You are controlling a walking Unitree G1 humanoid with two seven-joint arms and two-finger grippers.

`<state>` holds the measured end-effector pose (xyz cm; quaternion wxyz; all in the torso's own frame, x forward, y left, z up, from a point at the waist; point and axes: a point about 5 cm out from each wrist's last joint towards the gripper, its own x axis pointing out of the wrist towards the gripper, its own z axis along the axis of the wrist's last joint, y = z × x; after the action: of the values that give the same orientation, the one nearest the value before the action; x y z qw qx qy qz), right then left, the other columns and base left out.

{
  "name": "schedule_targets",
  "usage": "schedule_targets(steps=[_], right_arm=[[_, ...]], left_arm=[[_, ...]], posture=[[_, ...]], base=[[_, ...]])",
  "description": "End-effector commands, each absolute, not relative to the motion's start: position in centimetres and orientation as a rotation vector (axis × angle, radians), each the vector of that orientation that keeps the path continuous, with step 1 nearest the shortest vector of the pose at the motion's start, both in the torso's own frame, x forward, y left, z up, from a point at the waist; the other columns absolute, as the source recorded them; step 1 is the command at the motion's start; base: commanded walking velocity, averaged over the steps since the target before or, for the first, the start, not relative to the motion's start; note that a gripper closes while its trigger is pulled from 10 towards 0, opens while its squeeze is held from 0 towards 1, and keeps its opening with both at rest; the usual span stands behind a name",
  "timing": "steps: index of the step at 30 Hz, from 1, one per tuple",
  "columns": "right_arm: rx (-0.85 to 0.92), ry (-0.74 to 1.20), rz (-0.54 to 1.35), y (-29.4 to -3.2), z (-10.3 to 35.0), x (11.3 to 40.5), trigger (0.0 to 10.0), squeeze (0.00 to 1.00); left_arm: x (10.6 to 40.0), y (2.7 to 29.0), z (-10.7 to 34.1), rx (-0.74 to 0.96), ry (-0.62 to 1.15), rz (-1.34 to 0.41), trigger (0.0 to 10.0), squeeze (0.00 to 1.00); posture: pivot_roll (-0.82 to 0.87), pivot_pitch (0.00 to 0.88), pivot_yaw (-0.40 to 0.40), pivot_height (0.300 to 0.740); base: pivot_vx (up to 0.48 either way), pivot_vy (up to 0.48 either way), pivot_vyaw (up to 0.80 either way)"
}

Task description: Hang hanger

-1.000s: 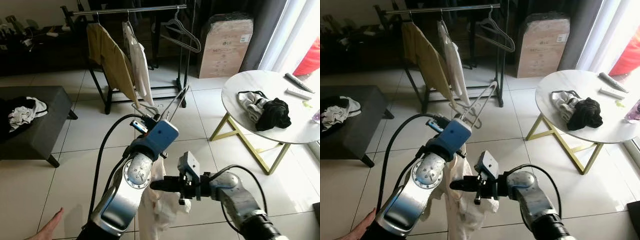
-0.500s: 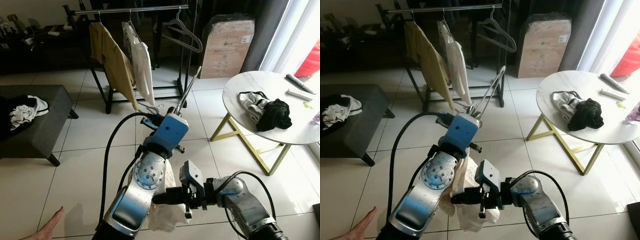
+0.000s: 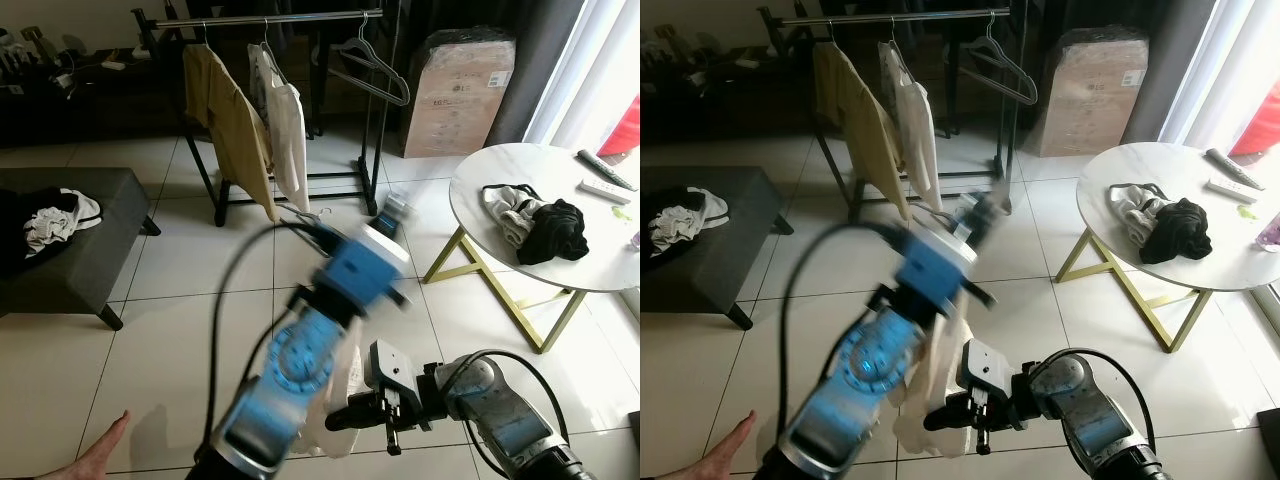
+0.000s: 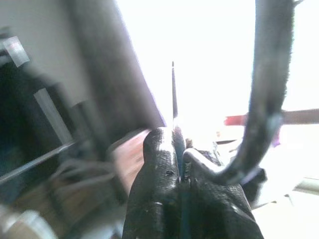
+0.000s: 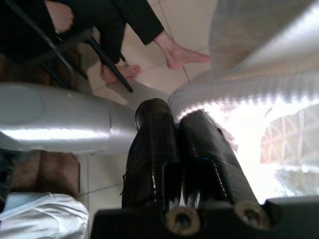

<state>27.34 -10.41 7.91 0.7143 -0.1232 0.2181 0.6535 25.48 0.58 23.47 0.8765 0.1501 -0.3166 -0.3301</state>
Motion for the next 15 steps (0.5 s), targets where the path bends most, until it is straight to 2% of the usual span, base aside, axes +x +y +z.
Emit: schedule_targets(steps=[1, 3, 5, 6, 8, 12, 15], right_arm=[[-0.306, 0.491, 1.447, -10.3, 7.7, 27.4, 0.0, 0.00], [-0.307, 0.489, 1.447, -10.3, 7.8, 27.5, 0.0, 0.00], [-0.307, 0.479, 1.460, -10.1, 8.0, 27.5, 0.0, 0.00], [-0.309, 0.474, 1.464, -10.0, 8.1, 27.5, 0.0, 0.00], [-0.313, 0.454, 1.465, -9.9, 8.3, 27.7, 0.0, 0.00], [-0.304, 0.431, 1.465, -9.7, 8.5, 27.7, 0.0, 0.00], [-0.297, 0.419, 1.476, -9.6, 8.6, 27.6, 0.0, 0.00]], left_arm=[[23.5, -0.2, 24.5, 0.444, -0.831, -0.784, 10.0, 0.00], [23.1, -0.5, 24.2, 0.603, -0.922, -0.794, 10.0, 0.00], [24.4, 0.2, 24.4, 0.742, -0.961, -0.594, 10.0, 0.00], [24.9, 0.9, 24.9, 0.760, -0.980, -0.483, 10.0, 0.00], [24.9, 2.4, 26.5, 0.675, -1.065, -0.310, 10.0, 0.00], [23.4, 3.0, 27.4, 0.520, -1.177, -0.323, 10.0, 0.00], [22.8, 1.5, 25.8, 0.555, -1.128, -0.487, 10.0, 0.00]], posture=[[-0.01, 0.185, 0.002, 0.740], [-0.01, 0.185, 0.003, 0.740], [-0.01, 0.183, 0.004, 0.740], [-0.01, 0.182, 0.003, 0.740], [-0.01, 0.183, 0.003, 0.740], [-0.01, 0.183, 0.001, 0.740], [-0.01, 0.185, 0.002, 0.740]], base=[[0.000, 0.000, 0.00], [0.000, 0.000, 0.00], [0.000, 0.000, 0.00], [0.000, 0.000, 0.00], [0.000, 0.000, 0.00], [0.000, 0.000, 0.00], [0.000, 0.000, 0.00]])
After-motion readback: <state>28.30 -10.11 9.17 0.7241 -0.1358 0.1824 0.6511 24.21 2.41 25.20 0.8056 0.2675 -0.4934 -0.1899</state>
